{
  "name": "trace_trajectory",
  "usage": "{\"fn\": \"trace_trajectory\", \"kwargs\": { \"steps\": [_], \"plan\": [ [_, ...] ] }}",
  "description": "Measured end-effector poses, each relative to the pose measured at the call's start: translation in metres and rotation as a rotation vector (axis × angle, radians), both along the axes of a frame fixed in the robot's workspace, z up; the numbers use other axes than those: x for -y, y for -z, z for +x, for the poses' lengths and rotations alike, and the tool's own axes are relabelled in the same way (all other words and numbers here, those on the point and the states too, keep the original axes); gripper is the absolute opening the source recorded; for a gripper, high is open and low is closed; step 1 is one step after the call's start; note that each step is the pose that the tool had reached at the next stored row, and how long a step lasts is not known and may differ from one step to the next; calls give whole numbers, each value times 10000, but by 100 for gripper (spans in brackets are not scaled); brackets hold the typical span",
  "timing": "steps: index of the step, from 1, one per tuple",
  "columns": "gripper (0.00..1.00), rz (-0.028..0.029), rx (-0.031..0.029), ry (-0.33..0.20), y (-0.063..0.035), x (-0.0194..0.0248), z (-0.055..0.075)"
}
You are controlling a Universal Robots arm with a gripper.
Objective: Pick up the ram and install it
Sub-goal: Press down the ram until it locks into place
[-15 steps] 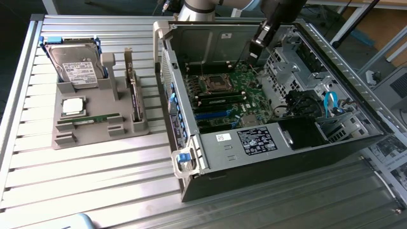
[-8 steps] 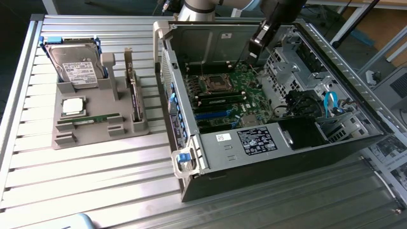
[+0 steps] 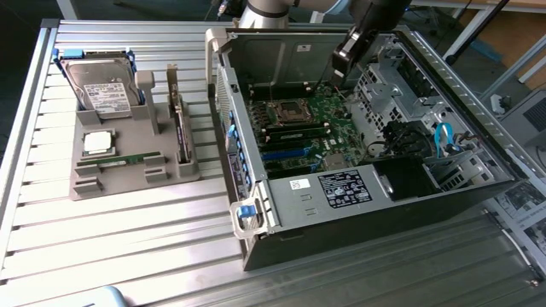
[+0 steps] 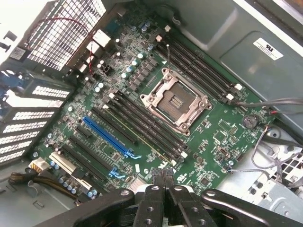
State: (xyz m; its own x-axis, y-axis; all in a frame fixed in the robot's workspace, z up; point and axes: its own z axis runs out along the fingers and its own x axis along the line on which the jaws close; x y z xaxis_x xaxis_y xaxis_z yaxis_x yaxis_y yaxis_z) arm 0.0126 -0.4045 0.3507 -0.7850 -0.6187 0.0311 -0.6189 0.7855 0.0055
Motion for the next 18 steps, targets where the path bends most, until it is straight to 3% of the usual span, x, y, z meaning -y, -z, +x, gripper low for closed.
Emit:
{"fn": "trace_trajectory", "kwargs": {
  "steps": [18],
  "plan": [
    [11,-1,0,1036,1,0,-1]
  ]
}}
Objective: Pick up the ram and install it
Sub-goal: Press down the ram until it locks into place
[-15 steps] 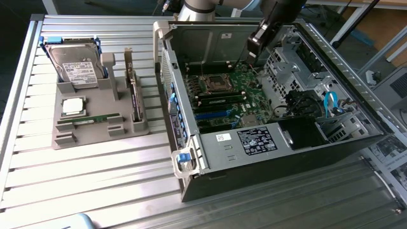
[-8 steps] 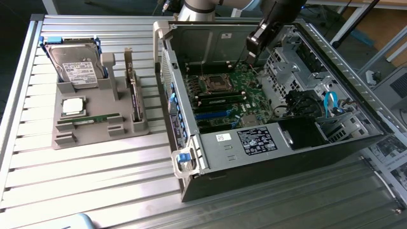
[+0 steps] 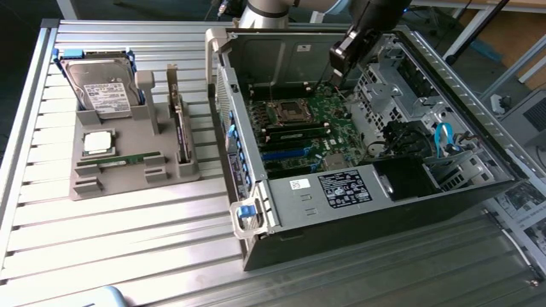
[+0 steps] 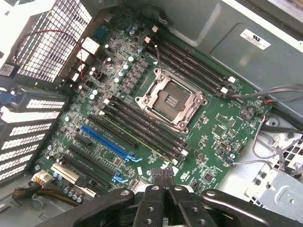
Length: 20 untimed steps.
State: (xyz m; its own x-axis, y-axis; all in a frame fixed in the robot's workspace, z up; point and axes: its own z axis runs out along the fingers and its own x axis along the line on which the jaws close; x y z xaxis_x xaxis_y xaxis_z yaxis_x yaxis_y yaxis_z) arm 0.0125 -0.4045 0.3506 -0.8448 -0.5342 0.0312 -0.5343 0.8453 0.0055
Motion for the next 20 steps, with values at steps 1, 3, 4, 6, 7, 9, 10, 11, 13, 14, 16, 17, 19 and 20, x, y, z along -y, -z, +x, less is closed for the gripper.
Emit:
{"fn": "trace_trajectory", "kwargs": {
  "steps": [1,3,4,6,7,9,10,11,13,14,16,17,19,20],
  "plan": [
    [11,1,0,61,0,0,0],
    [11,1,0,167,1,0,0],
    [11,0,0,223,1,0,0],
    [11,0,0,334,1,0,0],
    [11,0,0,390,1,0,0],
    [11,0,0,497,1,0,0],
    [11,0,0,551,1,0,0],
    [11,0,0,605,1,0,0],
    [11,0,0,708,1,0,0],
    [11,0,0,759,1,0,0],
    [11,0,0,883,1,0,0],
    [11,0,0,959,2,0,0],
    [11,0,0,1062,1,0,0],
    [11,0,0,1131,2,0,0]
  ]
}}
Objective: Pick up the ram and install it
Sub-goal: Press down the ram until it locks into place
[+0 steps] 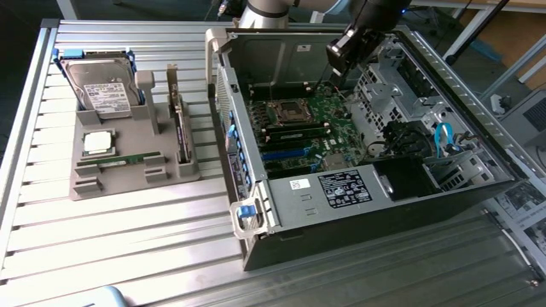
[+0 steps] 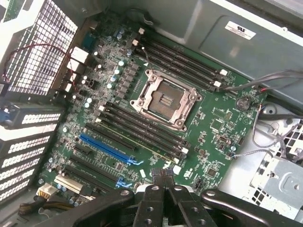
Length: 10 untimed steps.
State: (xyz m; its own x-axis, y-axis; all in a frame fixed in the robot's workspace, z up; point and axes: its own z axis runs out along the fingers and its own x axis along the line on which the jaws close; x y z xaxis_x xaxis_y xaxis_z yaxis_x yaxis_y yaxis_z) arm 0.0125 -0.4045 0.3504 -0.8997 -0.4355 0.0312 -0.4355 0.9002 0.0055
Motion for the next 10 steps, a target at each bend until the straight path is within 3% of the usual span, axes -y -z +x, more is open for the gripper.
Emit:
{"fn": "trace_trajectory", "kwargs": {
  "steps": [10],
  "plan": [
    [11,0,0,611,1,0,-1]
  ]
}}
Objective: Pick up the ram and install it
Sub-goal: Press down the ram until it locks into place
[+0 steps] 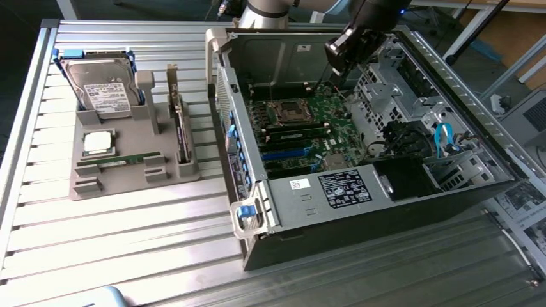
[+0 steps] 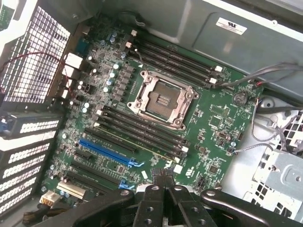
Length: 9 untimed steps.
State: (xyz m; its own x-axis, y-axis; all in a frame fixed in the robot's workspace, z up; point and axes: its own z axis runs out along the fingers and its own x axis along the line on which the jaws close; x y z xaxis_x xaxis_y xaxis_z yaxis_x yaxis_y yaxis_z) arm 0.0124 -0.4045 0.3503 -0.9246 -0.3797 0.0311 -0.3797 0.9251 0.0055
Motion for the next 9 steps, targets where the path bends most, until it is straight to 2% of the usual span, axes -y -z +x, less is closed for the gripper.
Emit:
{"fn": "trace_trajectory", "kwargs": {
  "steps": [9],
  "plan": [
    [11,1,0,506,1,0,0]
  ]
}}
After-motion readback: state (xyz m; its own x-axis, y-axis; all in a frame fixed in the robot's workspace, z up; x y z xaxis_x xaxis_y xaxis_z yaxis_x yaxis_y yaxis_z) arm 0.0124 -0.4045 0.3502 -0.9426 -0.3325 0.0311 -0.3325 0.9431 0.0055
